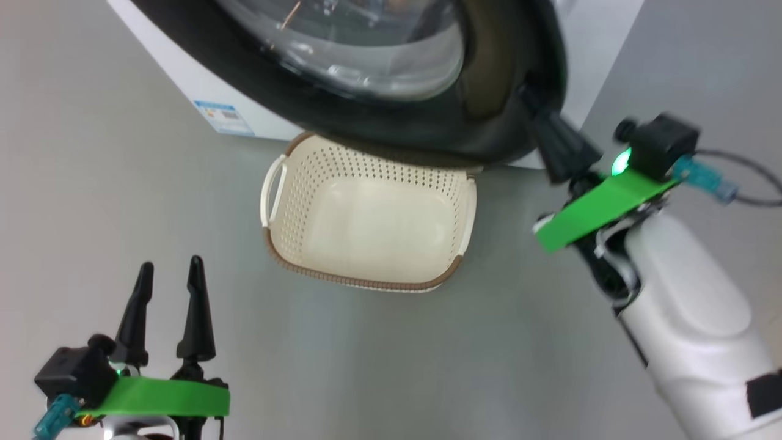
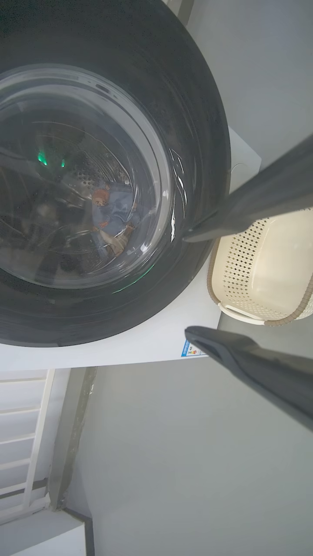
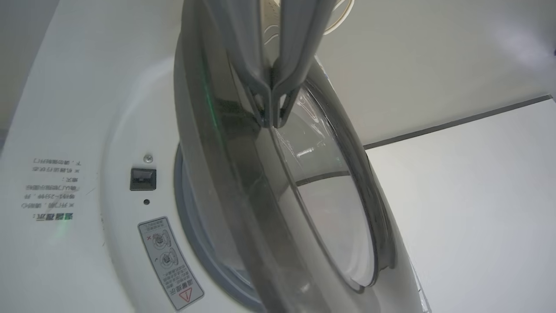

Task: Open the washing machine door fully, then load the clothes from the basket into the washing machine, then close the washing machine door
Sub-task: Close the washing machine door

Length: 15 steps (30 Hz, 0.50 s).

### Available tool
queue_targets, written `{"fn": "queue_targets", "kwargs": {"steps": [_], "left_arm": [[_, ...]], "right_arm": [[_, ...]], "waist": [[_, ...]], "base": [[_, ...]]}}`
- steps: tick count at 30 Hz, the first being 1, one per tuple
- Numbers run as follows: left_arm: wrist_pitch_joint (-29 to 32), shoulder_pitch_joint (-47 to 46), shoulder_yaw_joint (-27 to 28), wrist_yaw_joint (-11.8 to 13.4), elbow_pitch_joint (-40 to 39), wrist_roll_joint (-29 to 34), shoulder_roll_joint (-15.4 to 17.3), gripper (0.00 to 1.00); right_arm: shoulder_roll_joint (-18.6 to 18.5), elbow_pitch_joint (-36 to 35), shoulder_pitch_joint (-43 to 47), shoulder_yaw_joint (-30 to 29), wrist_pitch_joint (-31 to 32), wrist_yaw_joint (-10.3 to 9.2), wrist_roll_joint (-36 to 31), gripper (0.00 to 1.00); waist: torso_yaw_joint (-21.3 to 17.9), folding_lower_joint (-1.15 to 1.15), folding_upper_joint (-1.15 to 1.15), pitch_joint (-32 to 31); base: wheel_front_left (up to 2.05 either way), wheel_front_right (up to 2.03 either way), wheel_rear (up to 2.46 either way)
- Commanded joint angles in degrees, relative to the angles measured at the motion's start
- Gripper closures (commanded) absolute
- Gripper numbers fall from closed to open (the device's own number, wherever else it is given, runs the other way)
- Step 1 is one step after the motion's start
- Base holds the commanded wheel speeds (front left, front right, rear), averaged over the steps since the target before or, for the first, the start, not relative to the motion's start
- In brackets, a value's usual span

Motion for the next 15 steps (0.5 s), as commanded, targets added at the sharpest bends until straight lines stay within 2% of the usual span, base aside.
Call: {"fn": "queue_targets", "kwargs": {"steps": [1, 15], "left_arm": [[-0.37, -1.69, 1.77, -0.09, -1.84, -0.31, 0.80, 0.00], [-0.37, -5.29, 0.08, -0.09, -3.95, -1.77, 0.80, 0.00]], "right_arm": [[0.37, -0.80, -1.71, -0.33, -0.27, 0.08, -0.35, 1.00], [0.47, 4.96, -14.04, -7.46, -0.27, 0.08, -0.83, 1.00]], "waist": [[0.96, 0.00, 0.00, 1.54], [3.27, 0.00, 0.00, 6.75]], "base": [[0.00, 0.00, 0.00], [0.00, 0.00, 0.00]]}}
